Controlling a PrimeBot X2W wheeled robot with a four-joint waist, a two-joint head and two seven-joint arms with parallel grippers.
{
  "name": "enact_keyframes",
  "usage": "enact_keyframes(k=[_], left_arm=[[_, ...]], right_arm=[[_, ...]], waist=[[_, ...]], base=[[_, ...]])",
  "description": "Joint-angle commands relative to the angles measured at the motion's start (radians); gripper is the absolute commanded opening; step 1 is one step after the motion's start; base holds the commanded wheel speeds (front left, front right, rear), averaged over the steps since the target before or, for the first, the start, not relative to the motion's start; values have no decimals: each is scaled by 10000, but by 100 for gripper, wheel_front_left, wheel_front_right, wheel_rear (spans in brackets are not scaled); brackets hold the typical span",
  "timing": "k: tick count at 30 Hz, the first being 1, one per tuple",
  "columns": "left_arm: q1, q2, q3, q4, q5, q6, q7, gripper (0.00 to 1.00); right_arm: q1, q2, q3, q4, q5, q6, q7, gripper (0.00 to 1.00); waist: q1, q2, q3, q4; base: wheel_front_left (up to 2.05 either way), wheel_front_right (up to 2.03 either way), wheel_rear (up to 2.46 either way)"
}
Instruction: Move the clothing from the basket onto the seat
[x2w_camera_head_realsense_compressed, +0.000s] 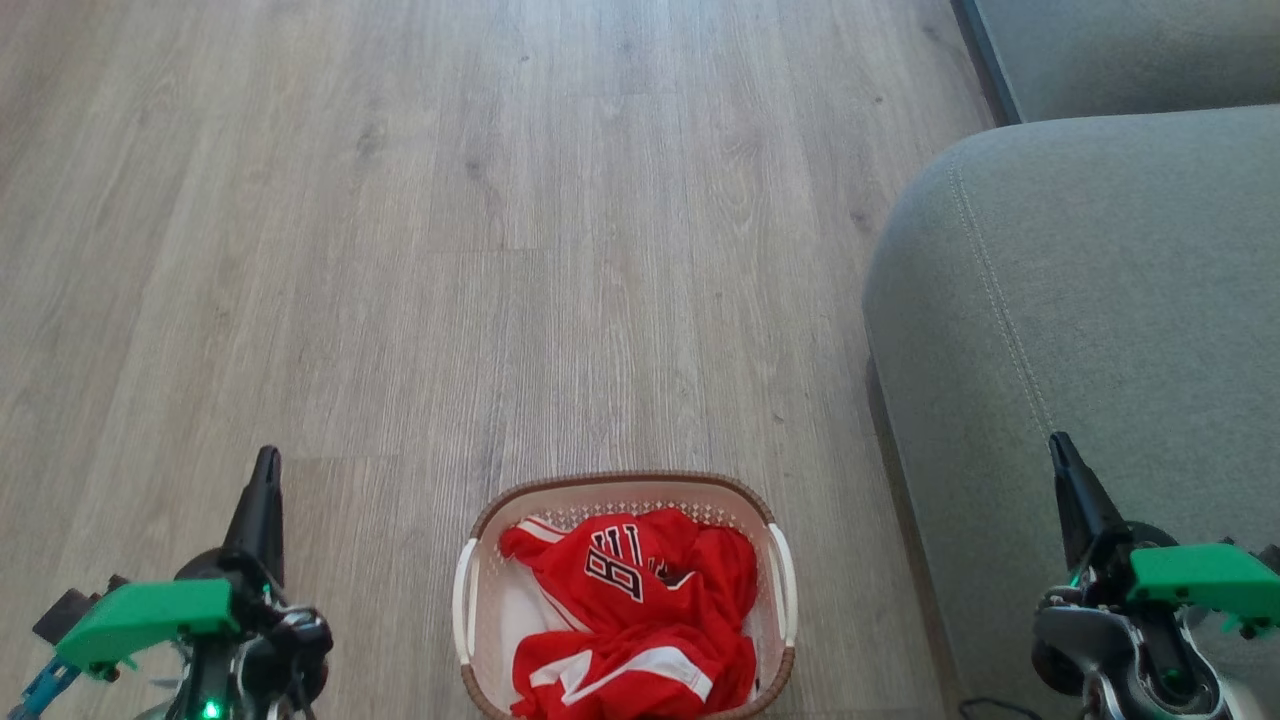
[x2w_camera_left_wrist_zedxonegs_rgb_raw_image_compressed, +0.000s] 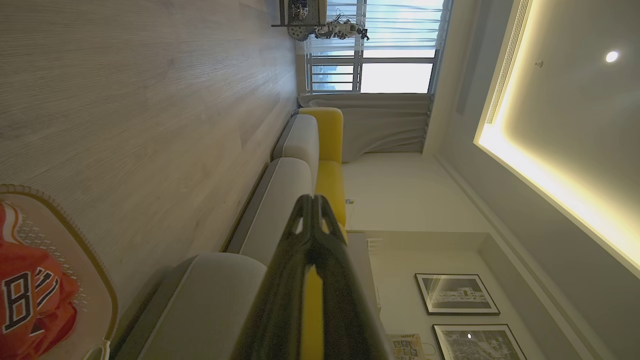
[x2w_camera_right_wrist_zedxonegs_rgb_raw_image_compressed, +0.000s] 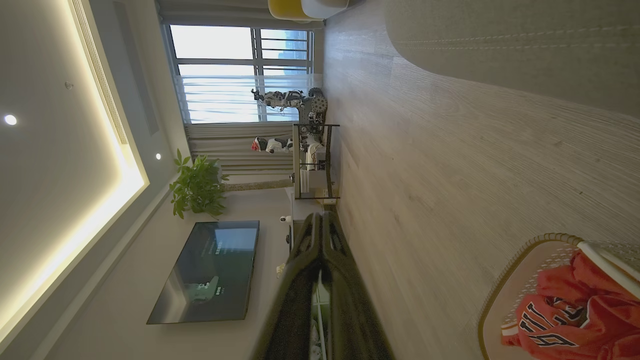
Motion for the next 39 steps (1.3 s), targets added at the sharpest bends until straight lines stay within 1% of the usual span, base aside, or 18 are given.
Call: enact_keyframes(k=[1, 39], left_arm=[[-501, 79, 358, -270, 47, -65, 77, 0], [-501, 79, 358, -270, 47, -65, 77, 0]], right_arm=[[-505, -73, 167, -379, 62, -2, 39, 0], [-505, -73, 167, -379, 62, -2, 39, 0]], waist=[[0, -1, 0, 0], [0, -1, 0, 0]], base=[[0, 0, 0], [0, 0, 0]])
